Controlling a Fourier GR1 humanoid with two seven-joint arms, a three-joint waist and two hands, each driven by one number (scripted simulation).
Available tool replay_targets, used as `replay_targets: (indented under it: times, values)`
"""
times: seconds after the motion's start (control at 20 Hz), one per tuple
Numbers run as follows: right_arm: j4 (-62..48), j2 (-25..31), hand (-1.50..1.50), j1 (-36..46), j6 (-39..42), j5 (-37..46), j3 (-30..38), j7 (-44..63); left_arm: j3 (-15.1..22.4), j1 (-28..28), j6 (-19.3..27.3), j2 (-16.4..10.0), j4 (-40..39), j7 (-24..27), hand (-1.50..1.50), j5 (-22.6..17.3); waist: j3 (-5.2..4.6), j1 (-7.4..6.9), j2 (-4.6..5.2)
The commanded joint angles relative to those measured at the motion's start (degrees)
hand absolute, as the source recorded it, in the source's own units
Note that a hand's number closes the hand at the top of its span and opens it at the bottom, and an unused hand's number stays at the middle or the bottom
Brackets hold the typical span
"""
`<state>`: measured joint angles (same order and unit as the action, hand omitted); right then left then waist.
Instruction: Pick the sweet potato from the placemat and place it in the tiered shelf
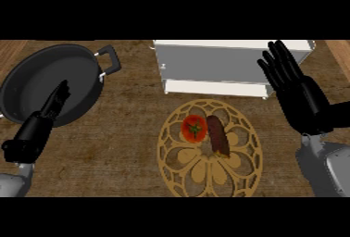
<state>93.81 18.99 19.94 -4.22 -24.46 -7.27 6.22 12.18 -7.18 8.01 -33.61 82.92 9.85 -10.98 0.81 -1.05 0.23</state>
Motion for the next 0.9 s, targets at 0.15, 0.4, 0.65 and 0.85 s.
replay_targets:
  times: [0.15,0.4,0.65,0.85]
  values:
    - [-6.2,2.3,-1.5,5.5,-5.8,8.7,-0.6,7.4,2.2,-4.7,3.8,7.5,-0.3,-6.2,0.0,2.1,-0.86,0.92,-0.03]
    - [-8.5,11.0,1.5,-2.4,-9.2,17.4,0.6,6.9,2.2,-2.1,3.6,8.6,-0.6,-5.2,0.0,0.4,-3.05,3.87,1.42]
    - [-12.7,0.9,-1.5,-8.0,-32.1,30.8,0.6,-1.1,4.4,-3.7,5.6,13.5,-1.0,-7.9,0.0,0.4,-0.84,2.21,0.15]
    - [-8.9,-6.7,-1.5,-12.2,-36.8,28.2,2.7,-10.7,4.5,-5.2,5.4,14.0,-0.8,-10.2,0.0,2.2,-0.77,1.41,-0.28]
